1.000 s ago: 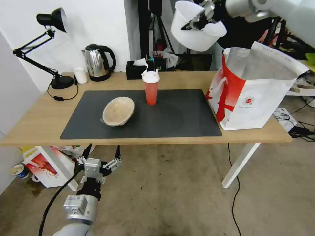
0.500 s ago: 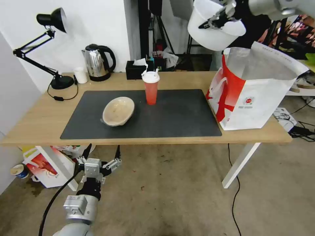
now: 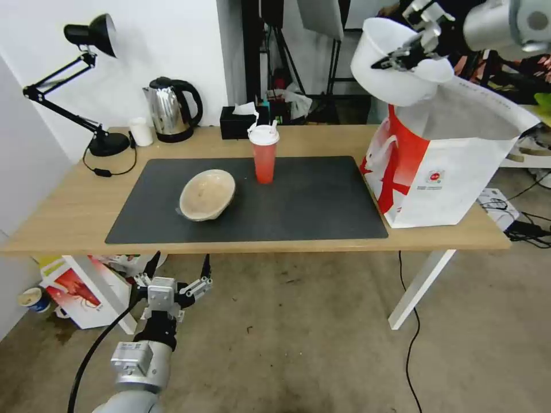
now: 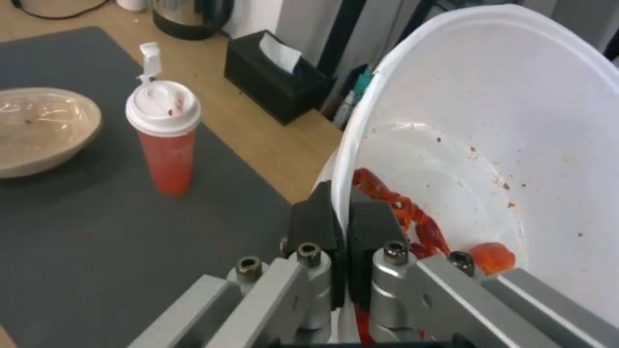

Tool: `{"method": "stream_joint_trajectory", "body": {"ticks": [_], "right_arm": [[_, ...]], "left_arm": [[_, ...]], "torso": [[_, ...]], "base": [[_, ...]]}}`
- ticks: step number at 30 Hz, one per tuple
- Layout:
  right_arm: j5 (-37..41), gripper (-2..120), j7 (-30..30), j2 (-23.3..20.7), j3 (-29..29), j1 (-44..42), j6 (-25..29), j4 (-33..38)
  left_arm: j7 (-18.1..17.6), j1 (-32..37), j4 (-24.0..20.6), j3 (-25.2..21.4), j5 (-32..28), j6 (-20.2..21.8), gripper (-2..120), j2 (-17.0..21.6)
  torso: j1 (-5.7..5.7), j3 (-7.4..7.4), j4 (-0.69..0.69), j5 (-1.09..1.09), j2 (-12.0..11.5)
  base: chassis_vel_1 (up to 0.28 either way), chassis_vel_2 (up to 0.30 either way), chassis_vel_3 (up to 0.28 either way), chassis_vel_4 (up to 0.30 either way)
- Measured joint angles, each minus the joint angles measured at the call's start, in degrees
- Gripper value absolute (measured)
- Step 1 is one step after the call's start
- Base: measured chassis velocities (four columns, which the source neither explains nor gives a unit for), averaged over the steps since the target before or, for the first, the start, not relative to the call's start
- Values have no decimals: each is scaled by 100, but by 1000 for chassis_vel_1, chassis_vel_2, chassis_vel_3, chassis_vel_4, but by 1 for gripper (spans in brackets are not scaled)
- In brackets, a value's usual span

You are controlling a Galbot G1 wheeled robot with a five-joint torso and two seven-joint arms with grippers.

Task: Pick up the trash from the table and place it into the takeout bag.

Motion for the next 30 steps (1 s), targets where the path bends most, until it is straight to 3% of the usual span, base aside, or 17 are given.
{"method": "stream_joint_trajectory", "body": {"ticks": [16, 30], "right_arm": [[-176, 0, 42, -671, 965, -1136, 11, 425], [-347, 0, 62, -952, 1981, -2399, 18, 678]], "left_arm": [[0, 0, 0, 0, 0, 0, 100, 0], [0, 0, 0, 0, 0, 0, 100, 0]], "torso": [[0, 0, -1, 0, 0], [0, 0, 0, 0, 0]], "base": [[0, 0, 0, 0], [0, 0, 0, 0]]}}
